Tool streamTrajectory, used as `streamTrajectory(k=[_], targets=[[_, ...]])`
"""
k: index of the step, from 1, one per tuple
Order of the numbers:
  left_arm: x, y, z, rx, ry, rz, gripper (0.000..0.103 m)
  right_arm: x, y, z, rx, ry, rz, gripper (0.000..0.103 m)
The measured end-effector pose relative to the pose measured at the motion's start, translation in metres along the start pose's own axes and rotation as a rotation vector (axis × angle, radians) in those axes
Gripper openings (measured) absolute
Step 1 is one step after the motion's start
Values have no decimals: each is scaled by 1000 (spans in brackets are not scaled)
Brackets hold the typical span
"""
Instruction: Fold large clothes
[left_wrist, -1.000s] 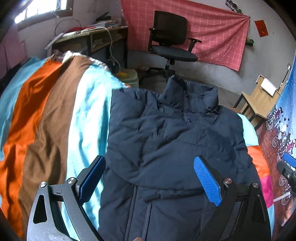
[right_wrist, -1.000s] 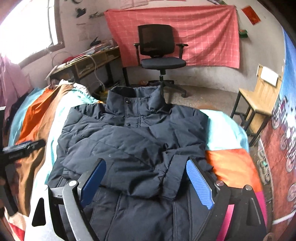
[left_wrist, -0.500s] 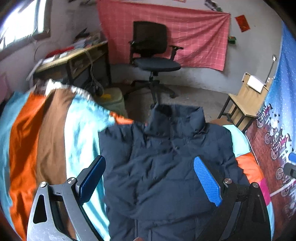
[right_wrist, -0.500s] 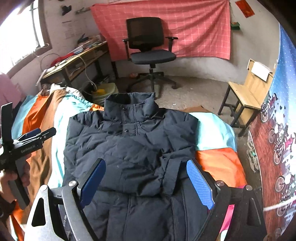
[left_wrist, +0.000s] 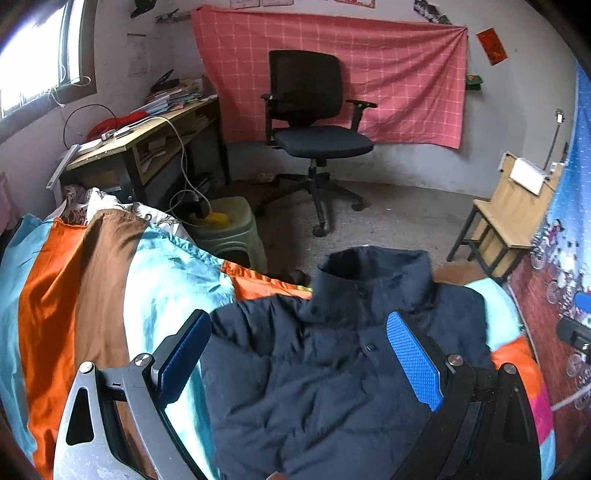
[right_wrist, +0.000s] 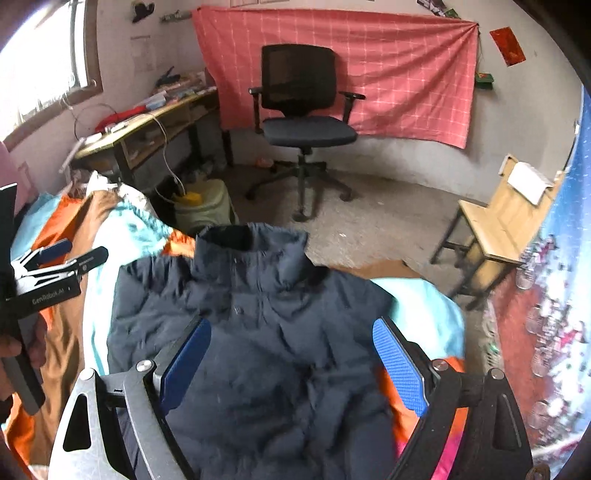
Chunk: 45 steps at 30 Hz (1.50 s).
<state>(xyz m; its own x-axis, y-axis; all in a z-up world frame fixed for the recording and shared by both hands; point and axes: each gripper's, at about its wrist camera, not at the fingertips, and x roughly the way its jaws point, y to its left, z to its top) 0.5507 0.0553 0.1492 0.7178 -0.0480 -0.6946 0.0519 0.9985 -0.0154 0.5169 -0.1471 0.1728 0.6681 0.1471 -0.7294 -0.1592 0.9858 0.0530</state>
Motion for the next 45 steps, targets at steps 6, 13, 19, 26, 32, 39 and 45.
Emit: streamTrajectory(k=[6,13,19,26,32,39,45], targets=[[67,3,10,-56,44,1,94,77,-19,15,25,-21,47,89],[143,10,22,-165,111,4,94,158,-46,41,105,-11,121,89],[186,3,32,-119,141,45,93,222,-52,61,136,17,161,80],[222,-1,28,-130,203,4,48,274,-53,64,157,110,148,68],[217,-7,19,-97,196,-42,8,271,-54,53,159,113,185,18],[140,-26,-7,43,94,-64,4,212,-53,33,113,17,237,14],[66,-36,-59,95,-3,-138,3,144,-69,-9,133,-46,326,12]])
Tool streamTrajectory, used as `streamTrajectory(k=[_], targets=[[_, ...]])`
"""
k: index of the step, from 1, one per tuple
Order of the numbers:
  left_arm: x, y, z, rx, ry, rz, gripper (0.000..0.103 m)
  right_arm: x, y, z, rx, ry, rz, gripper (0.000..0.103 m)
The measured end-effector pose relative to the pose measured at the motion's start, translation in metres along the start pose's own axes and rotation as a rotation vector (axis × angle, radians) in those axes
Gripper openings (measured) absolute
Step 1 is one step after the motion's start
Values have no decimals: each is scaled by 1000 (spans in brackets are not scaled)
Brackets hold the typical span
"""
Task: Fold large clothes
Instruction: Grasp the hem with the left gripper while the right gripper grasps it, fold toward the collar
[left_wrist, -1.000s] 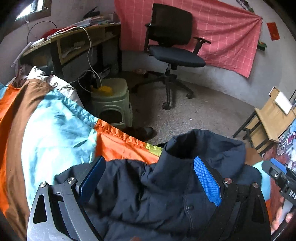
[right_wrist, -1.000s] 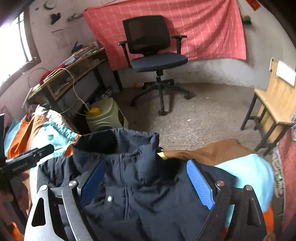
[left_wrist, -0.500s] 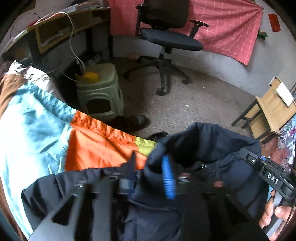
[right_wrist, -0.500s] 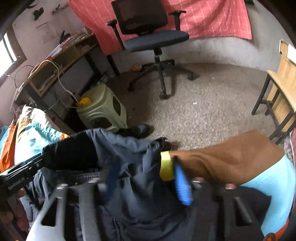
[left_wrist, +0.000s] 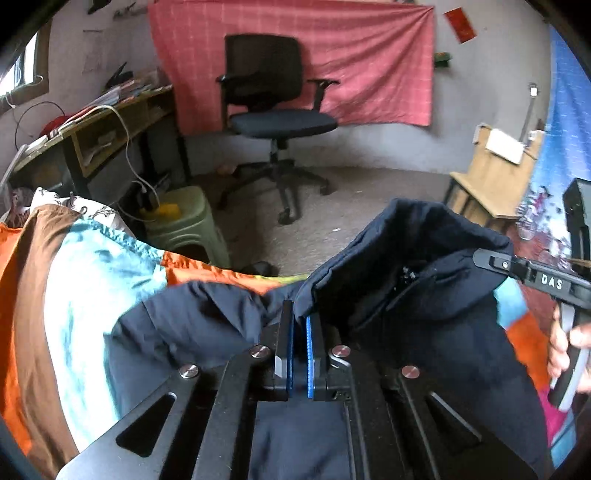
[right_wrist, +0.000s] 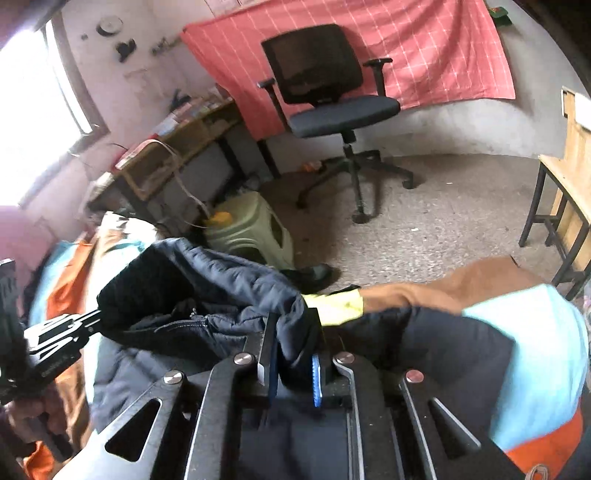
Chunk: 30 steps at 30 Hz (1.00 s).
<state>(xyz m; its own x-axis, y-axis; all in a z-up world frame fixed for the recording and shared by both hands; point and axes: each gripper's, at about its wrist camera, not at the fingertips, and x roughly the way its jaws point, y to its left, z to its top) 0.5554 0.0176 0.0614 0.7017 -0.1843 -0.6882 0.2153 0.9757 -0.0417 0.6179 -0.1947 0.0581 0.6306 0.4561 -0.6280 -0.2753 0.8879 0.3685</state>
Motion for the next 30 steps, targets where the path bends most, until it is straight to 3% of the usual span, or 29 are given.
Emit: streamTrajectory(k=[4,7,10,15,18,22,26,30], targets=[[-27,-18,-37,17,-8,-62,3,-36,4,-35,-22,-28,9,11],[-31,-30,-68,31,35,-80,3,-49,9,-63,-60,-16,-15,10],[-20,-29,-93,-6,93,-78,3,-50,13,-88,-110,3,-49,10],[4,-29,-108,-38,124,-57,3,-25,16,-117,-191,49,-111,10],[16,-31,-105,-15,124,-34,3,-15,11,-118,-163,45,-103,11],[16,-35,-109,43,109,-14,3,-30,2,-113,-105,21,-61,17],[15,-41,-115,82,97,-3,3,-63,-6,-92,-83,-72,-17,21],[17,-43,-119,100,102,6,3,-76,0,-57,-100,-149,33,39]])
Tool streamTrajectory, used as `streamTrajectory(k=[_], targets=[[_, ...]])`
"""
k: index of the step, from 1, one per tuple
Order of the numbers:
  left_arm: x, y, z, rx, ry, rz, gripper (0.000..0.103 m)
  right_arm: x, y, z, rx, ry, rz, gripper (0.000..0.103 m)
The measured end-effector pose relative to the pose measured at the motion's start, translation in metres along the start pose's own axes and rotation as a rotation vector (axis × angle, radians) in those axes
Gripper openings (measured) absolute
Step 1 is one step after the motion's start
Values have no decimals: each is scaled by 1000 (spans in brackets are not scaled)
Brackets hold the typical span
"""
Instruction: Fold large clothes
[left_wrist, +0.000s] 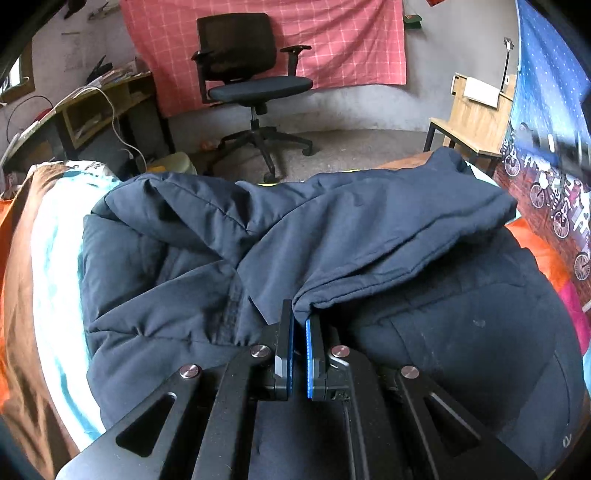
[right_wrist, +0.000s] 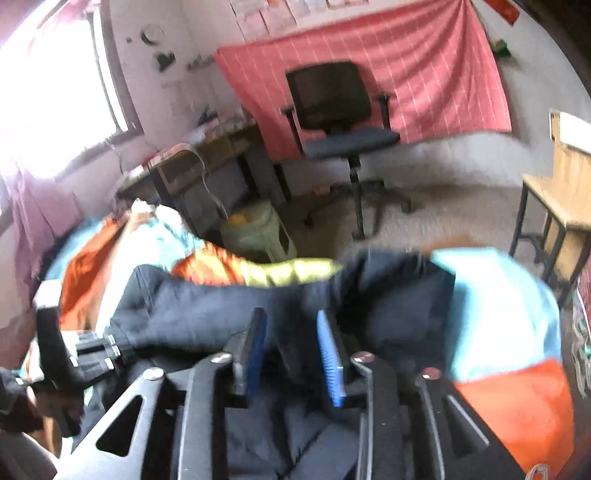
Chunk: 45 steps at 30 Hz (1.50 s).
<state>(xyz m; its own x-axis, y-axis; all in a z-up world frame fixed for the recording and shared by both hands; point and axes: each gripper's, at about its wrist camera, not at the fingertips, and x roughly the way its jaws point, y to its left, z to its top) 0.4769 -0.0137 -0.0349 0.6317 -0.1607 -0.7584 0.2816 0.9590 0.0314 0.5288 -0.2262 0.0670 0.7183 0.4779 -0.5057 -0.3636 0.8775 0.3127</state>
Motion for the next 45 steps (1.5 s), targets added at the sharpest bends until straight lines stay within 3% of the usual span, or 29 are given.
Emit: streamTrajectory(k=[3,6,11,16,20,21,24,29,34,38,40,41,44,45], targets=[[1,-5,2,3,8,4,3,15,6,25,9,-10,41,39],[-2,-3,6,-1,15,1,3,62,21,32,-46,92,48,39],[-10,6,12,-49,35,-16,6,128,38,-8,-88,279,51,36],[-37,23,11,-163,31,-64,12,124,24,-34,-48,267,68,35],[-60,35,20,-285,-84,-83,38,117,17,-39,-32,240,79,33],[-60,35,27,-300,-118,-71,40,115,17,-41,-33,229,78,32],[-41,30,56,-313,-138,-46,40,110,17,-44,-41,210,70,32],[17,21,87,-266,-76,74,39,108,17,-44,-37,198,67,32],[45,38,81,-303,-43,124,40,111,11,-35,-68,191,17,32],[67,53,63,-351,39,151,53,129,-8,-23,-61,206,-93,32],[75,62,57,-402,60,123,56,142,-19,-23,-32,240,-124,19],[78,65,55,-423,61,109,58,147,-24,-24,-16,250,-128,18],[88,75,51,-454,61,74,60,162,-48,-36,99,285,-89,12],[91,77,50,-465,60,67,60,166,-60,-41,162,297,-74,5]])
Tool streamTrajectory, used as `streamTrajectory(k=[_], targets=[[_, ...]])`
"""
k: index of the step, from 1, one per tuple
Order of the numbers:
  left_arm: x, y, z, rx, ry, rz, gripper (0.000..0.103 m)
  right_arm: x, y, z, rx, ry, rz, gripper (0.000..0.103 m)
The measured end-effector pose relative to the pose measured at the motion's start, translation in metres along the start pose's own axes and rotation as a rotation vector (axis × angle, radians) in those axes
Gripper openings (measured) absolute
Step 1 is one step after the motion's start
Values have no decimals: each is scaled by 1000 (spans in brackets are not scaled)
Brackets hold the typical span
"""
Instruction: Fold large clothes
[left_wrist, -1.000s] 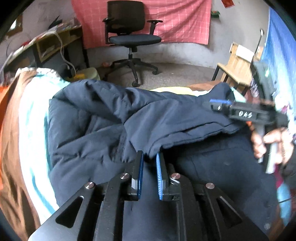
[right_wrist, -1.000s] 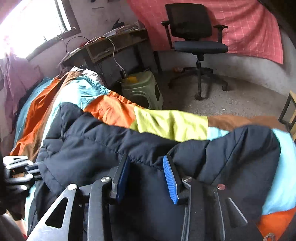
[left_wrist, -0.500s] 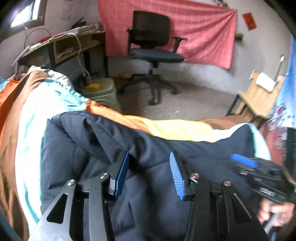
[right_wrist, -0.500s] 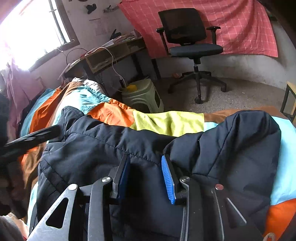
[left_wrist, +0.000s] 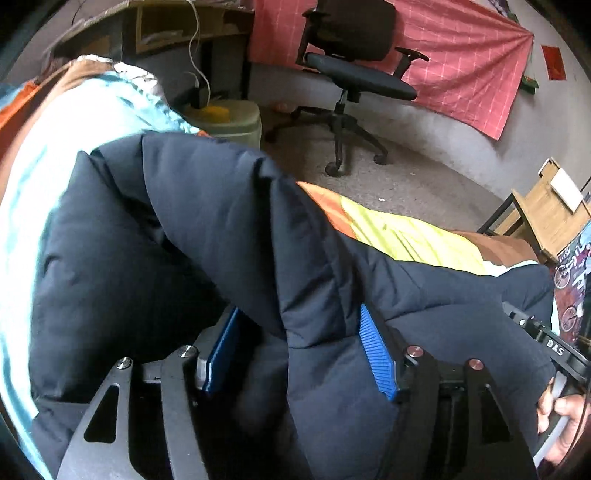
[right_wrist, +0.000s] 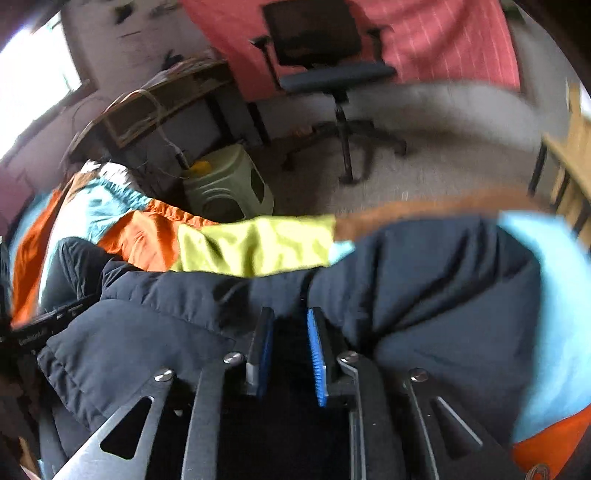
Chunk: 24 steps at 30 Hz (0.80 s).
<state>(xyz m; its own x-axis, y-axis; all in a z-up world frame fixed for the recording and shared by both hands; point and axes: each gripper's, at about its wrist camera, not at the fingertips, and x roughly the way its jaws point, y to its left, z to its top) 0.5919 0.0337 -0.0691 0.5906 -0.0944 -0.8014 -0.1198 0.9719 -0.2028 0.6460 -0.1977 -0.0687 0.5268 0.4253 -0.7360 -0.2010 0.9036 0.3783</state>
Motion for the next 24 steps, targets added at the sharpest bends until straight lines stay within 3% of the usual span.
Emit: streamTrajectory(k=[1,6,10,12,14,15,19,22,24], targets=[[1,1,0,-6,-2,-6,60,3,-7,0,32,4,14,0],[14,17,-3,-39,-16,-46,62,14,-20,-6,62,-5,52,0],[-15,16,-4,-15,-56,-46,58,9,-18,-8,37,-13,34,0],[-50,4,-8,37,-170,-22,56,1,-11,-9,8,-36,0,0],[-84,-5,-9,124,-297,-74,56,-5,-1,-7,-27,-56,-33,0],[-91,-10,-4,156,-316,-88,56,-7,1,-7,-41,-63,-46,0],[-66,-19,27,217,-240,-53,56,-13,11,-5,-83,-88,-90,0],[-39,-6,41,147,-168,-8,51,-13,16,0,-117,-99,-119,0],[-24,10,43,98,-101,35,40,-12,16,4,-143,-105,-139,0]])
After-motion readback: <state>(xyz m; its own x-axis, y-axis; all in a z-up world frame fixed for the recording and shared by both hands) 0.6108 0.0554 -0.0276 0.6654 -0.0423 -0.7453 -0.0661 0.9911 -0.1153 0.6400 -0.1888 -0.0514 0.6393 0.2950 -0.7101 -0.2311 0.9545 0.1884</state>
